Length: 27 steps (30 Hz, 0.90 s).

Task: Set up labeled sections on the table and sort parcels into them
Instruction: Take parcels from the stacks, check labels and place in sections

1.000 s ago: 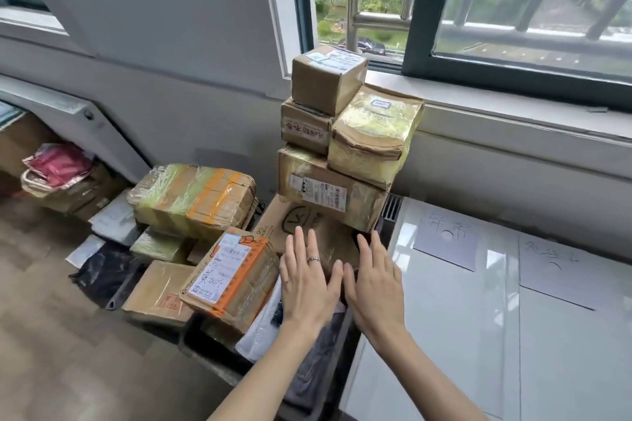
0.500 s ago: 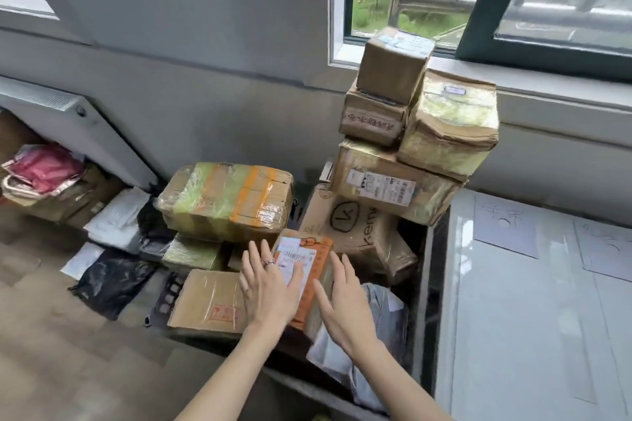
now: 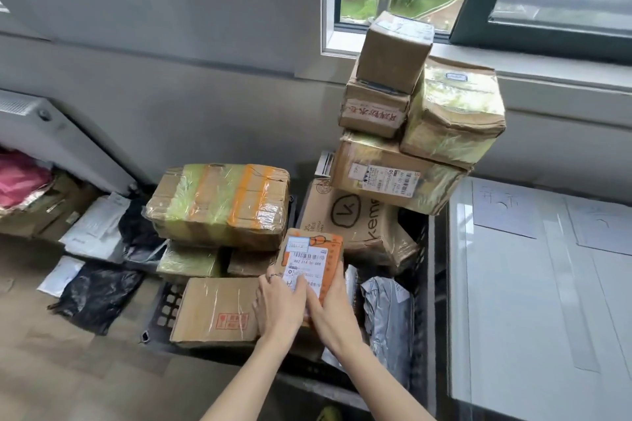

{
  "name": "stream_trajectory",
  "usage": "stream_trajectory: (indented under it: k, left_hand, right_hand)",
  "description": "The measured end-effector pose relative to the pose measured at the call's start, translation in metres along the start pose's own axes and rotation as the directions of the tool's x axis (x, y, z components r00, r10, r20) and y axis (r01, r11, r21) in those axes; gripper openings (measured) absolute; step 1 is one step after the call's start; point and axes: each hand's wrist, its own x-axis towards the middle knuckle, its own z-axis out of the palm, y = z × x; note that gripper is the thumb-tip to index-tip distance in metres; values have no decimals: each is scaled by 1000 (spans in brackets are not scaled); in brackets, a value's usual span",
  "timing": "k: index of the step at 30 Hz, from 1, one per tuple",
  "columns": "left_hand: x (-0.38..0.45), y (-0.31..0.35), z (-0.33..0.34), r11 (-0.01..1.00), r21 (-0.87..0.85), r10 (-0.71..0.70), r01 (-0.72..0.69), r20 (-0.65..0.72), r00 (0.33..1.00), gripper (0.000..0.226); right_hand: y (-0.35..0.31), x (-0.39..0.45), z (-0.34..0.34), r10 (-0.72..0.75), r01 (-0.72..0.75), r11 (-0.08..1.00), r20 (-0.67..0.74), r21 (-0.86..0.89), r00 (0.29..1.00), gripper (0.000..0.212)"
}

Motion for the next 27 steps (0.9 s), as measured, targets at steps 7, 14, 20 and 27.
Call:
stream_trajectory:
  k: [7, 14, 20, 27]
  left_hand:
    - [-16, 5, 4, 990, -119, 54, -72, -142, 988, 51]
    - [-56, 28, -2, 977, -170, 85, -131, -256, 963, 50]
    - [-99, 64, 2, 933, -252, 160, -258, -353, 922, 52]
    - [-203, 144, 31, 869, -358, 196, -340, -382, 903, 60]
  right_hand:
    - [-22, -15, -27, -24, 22, 999, -49, -47, 999, 71]
    - [-31, -36, -70, -85, 80, 993, -53, -92, 995, 82]
    - [-38, -65, -130, -207, 207, 978, -150, -18, 967, 72]
    - [-12, -103, -245, -320, 304, 947, -231, -104, 919, 82]
